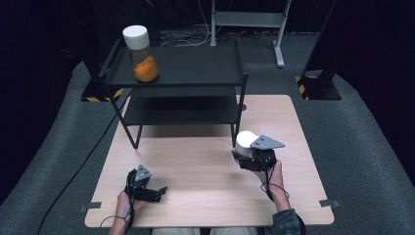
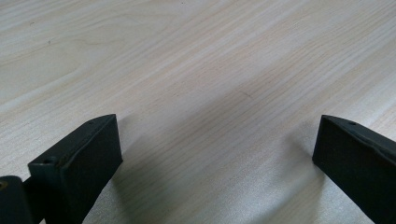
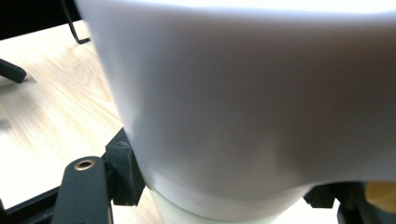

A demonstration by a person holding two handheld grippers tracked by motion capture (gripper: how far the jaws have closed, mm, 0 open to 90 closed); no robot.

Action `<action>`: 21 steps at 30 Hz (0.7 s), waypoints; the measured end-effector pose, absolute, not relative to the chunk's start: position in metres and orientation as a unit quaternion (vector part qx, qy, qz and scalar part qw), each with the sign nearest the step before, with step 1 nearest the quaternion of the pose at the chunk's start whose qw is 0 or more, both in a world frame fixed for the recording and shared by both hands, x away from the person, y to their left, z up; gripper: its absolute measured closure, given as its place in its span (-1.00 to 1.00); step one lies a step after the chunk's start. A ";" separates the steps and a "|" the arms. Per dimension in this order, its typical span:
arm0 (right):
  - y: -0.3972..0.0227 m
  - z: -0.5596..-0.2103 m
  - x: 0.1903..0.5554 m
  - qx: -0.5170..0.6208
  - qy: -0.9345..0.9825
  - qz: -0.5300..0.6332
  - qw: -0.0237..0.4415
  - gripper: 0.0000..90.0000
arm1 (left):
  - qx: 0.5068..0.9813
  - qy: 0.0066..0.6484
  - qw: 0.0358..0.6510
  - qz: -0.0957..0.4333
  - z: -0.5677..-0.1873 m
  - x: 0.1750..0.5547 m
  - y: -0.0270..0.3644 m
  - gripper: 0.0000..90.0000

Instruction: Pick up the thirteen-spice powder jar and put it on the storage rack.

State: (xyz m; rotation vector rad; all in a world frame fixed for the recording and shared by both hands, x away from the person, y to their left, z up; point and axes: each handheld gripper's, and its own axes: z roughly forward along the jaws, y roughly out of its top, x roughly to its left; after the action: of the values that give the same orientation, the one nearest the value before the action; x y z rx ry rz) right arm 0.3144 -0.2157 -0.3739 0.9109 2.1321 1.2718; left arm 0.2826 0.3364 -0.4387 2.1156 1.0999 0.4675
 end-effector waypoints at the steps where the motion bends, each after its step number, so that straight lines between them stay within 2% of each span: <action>1: -0.214 -0.372 0.315 0.331 0.783 0.465 0.246 -0.32 | 0.816 0.424 0.348 0.180 -0.439 0.283 0.336 -0.98; 21: -0.195 -0.354 0.331 0.303 0.793 0.470 0.241 -0.32 | 0.816 0.425 0.348 0.180 -0.439 0.283 0.336 -0.98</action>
State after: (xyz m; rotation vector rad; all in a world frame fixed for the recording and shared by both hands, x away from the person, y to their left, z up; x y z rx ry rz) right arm 0.3306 -0.1947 -0.3537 0.8298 2.1700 1.2846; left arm 0.2826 0.3364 -0.4387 2.1155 1.1004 0.4670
